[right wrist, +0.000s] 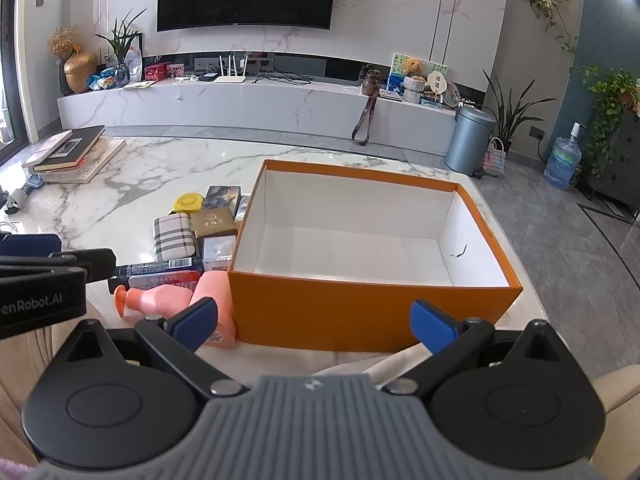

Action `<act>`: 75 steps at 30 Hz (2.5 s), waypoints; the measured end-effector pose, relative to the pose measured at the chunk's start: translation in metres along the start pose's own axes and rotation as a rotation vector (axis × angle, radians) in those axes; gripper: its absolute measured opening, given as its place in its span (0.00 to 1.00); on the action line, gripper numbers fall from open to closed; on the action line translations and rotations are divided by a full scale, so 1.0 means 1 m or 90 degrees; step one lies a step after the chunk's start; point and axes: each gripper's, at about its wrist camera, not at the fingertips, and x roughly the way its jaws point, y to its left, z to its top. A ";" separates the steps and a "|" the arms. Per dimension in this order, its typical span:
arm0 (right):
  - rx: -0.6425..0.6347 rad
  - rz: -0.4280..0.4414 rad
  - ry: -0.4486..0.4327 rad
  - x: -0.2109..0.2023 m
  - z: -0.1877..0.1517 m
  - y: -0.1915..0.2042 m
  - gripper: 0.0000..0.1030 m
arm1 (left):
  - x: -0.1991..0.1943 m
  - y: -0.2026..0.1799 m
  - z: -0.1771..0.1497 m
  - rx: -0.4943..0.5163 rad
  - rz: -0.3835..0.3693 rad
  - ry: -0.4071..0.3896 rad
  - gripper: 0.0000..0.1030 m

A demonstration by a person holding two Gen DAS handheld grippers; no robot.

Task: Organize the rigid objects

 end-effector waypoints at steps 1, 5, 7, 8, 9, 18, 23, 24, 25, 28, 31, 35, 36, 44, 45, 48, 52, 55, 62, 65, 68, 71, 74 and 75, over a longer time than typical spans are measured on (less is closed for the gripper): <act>-0.001 0.001 0.000 0.000 0.000 0.000 0.99 | 0.000 0.000 0.000 0.002 0.001 0.000 0.66; -0.005 0.003 0.000 0.000 0.000 0.001 0.99 | 0.000 0.000 0.001 0.005 0.006 0.005 0.72; -0.004 0.003 0.001 0.001 0.000 0.002 0.99 | 0.000 0.001 0.001 0.002 0.006 0.008 0.73; -0.004 0.003 0.002 0.001 0.000 0.002 0.99 | 0.000 0.001 0.001 0.001 0.005 0.009 0.73; -0.005 0.003 0.003 0.002 0.000 0.002 0.99 | 0.002 0.001 -0.001 0.001 0.005 0.009 0.73; -0.013 0.018 0.017 0.010 -0.001 0.005 0.84 | 0.013 0.003 -0.002 -0.008 -0.029 0.032 0.52; -0.004 0.078 0.045 0.026 0.000 0.007 0.58 | 0.026 0.014 -0.003 -0.020 -0.041 0.065 0.40; -0.001 0.094 0.053 0.031 0.000 0.007 0.53 | 0.029 0.017 -0.003 -0.023 -0.045 0.072 0.39; 0.002 0.111 0.061 0.036 0.001 0.008 0.47 | 0.032 0.020 -0.003 -0.027 -0.051 0.078 0.39; 0.012 0.159 0.086 0.052 0.005 0.013 0.29 | 0.041 0.028 -0.002 -0.032 -0.076 0.092 0.35; 0.015 0.193 0.099 0.067 0.009 0.022 0.17 | 0.053 0.034 0.000 -0.026 -0.086 0.100 0.32; 0.013 0.215 0.108 0.087 0.015 0.031 0.15 | 0.073 0.039 0.000 -0.009 -0.120 0.140 0.32; 0.015 0.218 0.115 0.093 0.017 0.033 0.15 | 0.077 0.039 -0.001 -0.001 -0.125 0.146 0.32; 0.023 0.208 0.167 0.131 0.020 0.037 0.03 | 0.123 0.056 -0.001 -0.092 -0.135 0.258 0.45; 0.020 0.202 0.172 0.134 0.020 0.037 0.03 | 0.127 0.058 0.000 -0.110 -0.134 0.268 0.46; 0.027 0.173 0.190 0.147 0.021 0.034 0.03 | 0.141 0.063 0.004 -0.169 -0.124 0.306 0.55; 0.074 0.175 0.214 0.163 0.026 0.020 0.20 | 0.160 0.070 0.007 -0.260 -0.116 0.348 0.65; 0.091 0.202 0.232 0.169 0.028 0.020 0.36 | 0.168 0.077 0.007 -0.326 -0.095 0.363 0.65; 0.118 0.235 0.265 0.190 0.029 0.024 0.50 | 0.186 0.081 0.008 -0.390 -0.068 0.401 0.71; 0.125 0.254 0.279 0.196 0.026 0.027 0.52 | 0.193 0.081 0.005 -0.407 -0.053 0.419 0.70; 0.125 0.261 0.289 0.201 0.024 0.031 0.53 | 0.200 0.082 0.001 -0.436 -0.042 0.422 0.74; 0.134 0.268 0.295 0.202 0.021 0.030 0.54 | 0.206 0.081 -0.001 -0.444 -0.035 0.419 0.78; 0.144 0.273 0.297 0.203 0.019 0.027 0.55 | 0.213 0.080 -0.006 -0.443 -0.039 0.415 0.79; 0.143 0.273 0.298 0.203 0.019 0.027 0.55 | 0.212 0.079 -0.007 -0.440 -0.041 0.416 0.77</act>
